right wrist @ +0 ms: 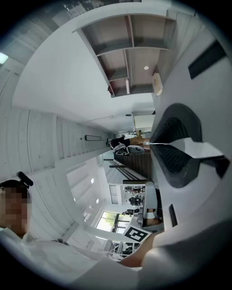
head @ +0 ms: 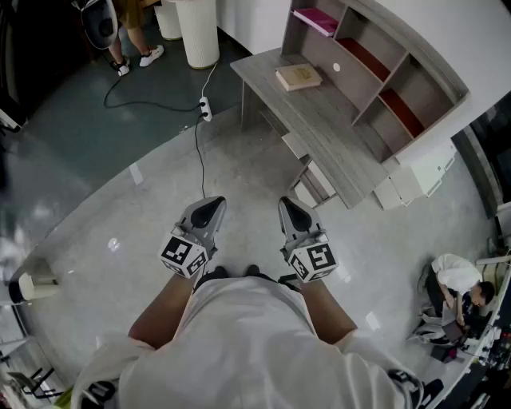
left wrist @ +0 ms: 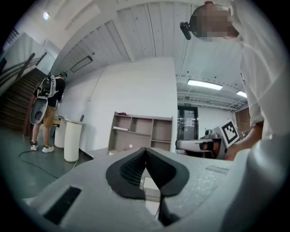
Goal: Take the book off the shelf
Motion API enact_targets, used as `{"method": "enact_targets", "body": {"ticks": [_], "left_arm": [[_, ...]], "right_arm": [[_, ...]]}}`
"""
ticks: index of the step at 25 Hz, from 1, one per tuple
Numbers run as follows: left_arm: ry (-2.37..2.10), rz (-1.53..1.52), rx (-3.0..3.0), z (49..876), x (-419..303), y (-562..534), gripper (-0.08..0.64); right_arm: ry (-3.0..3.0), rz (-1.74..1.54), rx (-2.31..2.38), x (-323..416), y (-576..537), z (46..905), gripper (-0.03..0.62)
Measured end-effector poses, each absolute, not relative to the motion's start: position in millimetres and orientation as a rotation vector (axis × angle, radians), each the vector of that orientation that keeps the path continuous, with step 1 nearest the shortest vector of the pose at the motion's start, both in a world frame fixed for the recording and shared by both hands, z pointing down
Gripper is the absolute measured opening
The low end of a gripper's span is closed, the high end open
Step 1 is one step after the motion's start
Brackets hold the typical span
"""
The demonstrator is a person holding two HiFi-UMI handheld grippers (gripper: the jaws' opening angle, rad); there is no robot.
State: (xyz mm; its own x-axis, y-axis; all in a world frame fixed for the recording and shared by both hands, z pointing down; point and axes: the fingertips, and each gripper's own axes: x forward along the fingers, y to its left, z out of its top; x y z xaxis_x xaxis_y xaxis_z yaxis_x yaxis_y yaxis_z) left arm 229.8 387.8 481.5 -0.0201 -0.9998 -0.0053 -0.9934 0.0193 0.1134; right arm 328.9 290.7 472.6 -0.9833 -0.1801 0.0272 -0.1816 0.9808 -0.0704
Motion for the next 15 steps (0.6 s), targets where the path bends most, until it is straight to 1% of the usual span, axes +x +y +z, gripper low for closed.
{"method": "enact_targets", "body": {"ticks": [6,11,15], "left_arm": [[-2.158,-0.11,2.154,486.6,242.2,362.1,0.015],[-2.177,-0.082,2.132,486.2,237.3,356.6,0.015],[-2.201,-0.065,2.107,489.8,230.7,351.6,0.015]], "right_arm": [[-3.097,0.136,0.272,338.5,269.7,479.2,0.02],[-3.153,0.173,0.155,332.8,266.9,474.6,0.02],[-3.18,0.14,0.171,336.5,249.8,471.9,0.02]]}}
